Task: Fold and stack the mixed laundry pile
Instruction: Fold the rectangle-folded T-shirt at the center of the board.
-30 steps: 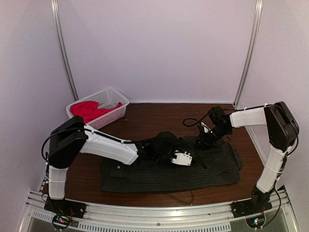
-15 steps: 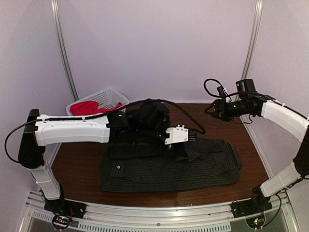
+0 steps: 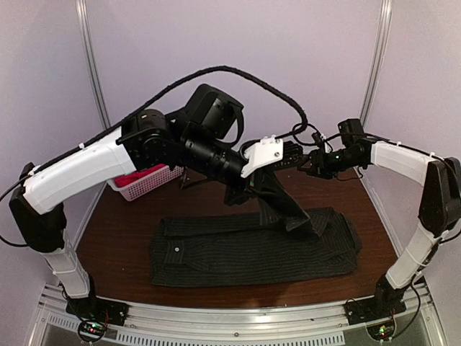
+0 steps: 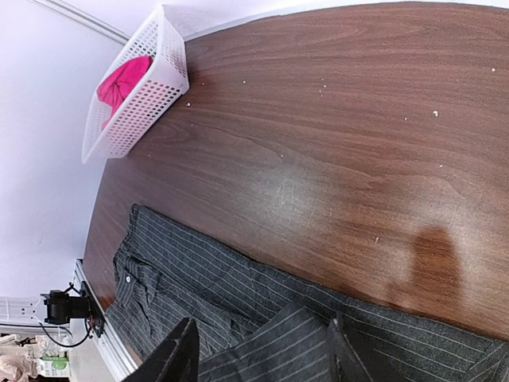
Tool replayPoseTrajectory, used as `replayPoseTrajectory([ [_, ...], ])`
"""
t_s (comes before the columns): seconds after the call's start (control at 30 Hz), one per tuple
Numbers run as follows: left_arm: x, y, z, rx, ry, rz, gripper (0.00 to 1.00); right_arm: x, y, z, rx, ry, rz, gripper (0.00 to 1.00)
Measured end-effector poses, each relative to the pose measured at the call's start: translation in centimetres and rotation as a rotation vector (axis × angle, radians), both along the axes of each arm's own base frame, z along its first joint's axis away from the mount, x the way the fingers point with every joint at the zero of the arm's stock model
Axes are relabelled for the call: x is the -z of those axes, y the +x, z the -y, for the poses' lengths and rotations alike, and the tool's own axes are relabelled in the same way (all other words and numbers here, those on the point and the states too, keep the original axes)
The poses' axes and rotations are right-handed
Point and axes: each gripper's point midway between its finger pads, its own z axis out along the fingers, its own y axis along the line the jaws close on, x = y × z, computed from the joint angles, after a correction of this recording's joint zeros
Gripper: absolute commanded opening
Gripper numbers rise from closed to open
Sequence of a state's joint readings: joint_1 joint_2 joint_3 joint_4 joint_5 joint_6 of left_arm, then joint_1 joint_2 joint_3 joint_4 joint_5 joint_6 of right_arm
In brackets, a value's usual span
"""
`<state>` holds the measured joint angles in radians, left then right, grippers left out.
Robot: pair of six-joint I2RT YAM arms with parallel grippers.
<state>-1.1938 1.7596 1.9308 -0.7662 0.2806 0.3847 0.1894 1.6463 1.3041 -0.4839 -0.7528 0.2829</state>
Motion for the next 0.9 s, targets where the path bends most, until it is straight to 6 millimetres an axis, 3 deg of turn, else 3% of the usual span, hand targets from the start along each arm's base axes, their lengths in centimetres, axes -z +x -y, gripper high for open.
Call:
replayPoseTrajectory([
  [0.1,-2.4,-1.5,0.6,0.042,-0.041,-0.012,0.00,0.6,0.0,-0.3,-0.029,0.002,-0.006,0.53],
  [0.2,-3.1,-2.6,1.1,0.070,-0.052,-0.032,0.00,1.2,-0.4,-0.6,-0.058,0.013,-0.029,0.51],
  [0.33,-2.3,-3.3,1.9,0.076,-0.032,-0.080,0.00,1.8,-1.3,-1.1,-0.094,0.035,-0.051,0.50],
  [0.47,-0.9,-2.8,2.6,0.028,-0.006,-0.127,0.00,3.2,-2.7,-1.6,-0.132,0.044,-0.096,0.48],
  [0.67,0.1,-0.2,3.3,-0.140,-0.016,-0.210,0.00,5.5,-4.7,-3.0,-0.199,0.052,-0.170,0.45],
  [0.8,1.9,4.1,3.0,-0.333,-0.049,-0.306,0.00,6.6,-5.7,-3.9,-0.232,0.049,-0.208,0.46],
  [0.9,4.6,7.3,1.2,-0.485,-0.052,-0.375,0.00,6.8,-6.1,-4.1,-0.239,0.047,-0.220,0.47],
])
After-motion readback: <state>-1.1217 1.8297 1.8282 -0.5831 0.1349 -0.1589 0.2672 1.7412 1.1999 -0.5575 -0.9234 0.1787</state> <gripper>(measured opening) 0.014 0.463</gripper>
